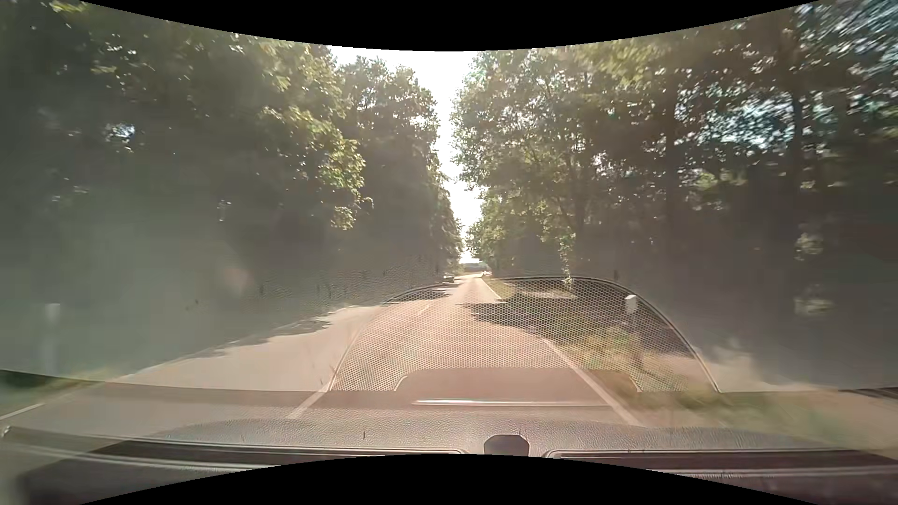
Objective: Follow the waypoints while adhering to traffic rules and regulations
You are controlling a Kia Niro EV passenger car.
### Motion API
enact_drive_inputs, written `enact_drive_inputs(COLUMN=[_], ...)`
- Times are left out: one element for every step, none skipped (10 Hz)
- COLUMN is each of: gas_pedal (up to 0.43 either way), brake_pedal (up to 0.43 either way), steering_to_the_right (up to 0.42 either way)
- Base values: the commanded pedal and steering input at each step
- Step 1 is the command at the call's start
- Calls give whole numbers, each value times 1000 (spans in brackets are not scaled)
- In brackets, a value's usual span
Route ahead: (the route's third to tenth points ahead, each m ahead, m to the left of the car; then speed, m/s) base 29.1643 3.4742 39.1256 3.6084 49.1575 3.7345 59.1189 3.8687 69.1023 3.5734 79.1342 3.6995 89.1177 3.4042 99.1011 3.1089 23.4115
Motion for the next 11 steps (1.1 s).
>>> enact_drive_inputs(gas_pedal=[130, 130, 118, 110, 110, 98, 98, 98, 98, 98, 98], brake_pedal=[6, 6, 6, 6, 6, 6, 6, 6, 6, 6, 6], steering_to_the_right=[0, -1, -1, -1, -1, -1, -1, -2, -2, -3, -4])
